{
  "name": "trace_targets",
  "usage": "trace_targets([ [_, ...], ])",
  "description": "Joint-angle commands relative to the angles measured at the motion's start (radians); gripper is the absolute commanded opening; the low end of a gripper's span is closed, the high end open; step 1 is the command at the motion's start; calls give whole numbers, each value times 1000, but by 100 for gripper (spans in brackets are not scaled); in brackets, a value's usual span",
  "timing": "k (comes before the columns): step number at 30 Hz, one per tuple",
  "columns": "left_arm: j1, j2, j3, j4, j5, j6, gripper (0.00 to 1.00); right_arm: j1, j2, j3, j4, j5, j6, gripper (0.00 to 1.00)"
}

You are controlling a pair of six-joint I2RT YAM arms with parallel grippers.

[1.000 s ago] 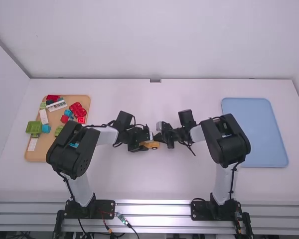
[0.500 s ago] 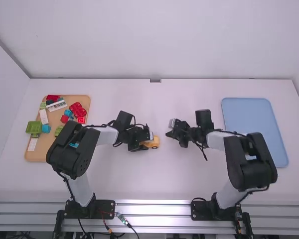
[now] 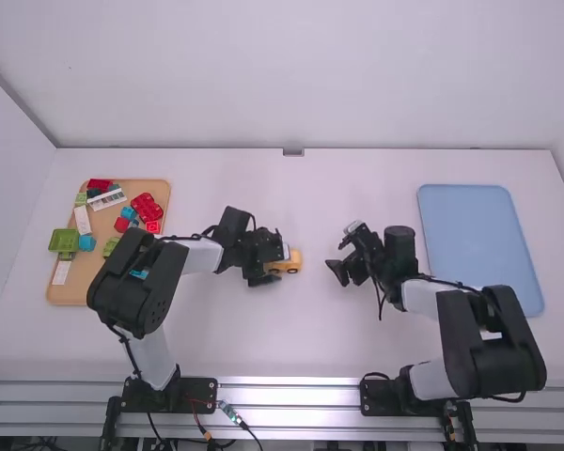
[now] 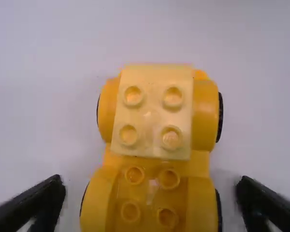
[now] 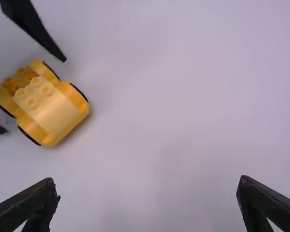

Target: Assemble lego blocks to make yellow taxi

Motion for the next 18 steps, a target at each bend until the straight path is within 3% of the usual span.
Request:
trace_targets([
  [1, -3, 28, -20, -27, -74, 15, 99, -18, -44, -21, -3, 14, 85, 99],
  [9, -3, 3, 26, -53, -195, -238, 99, -18, -115, -61, -6, 19, 85, 99],
  [12, -3, -47, 79, -197, -280, -260, 99, -19, -152, -63, -42, 48, 85, 99],
  [18, -3, -156, 153, -416, -286, -259, 99, -19, -198, -63, -67, 74, 136, 99],
])
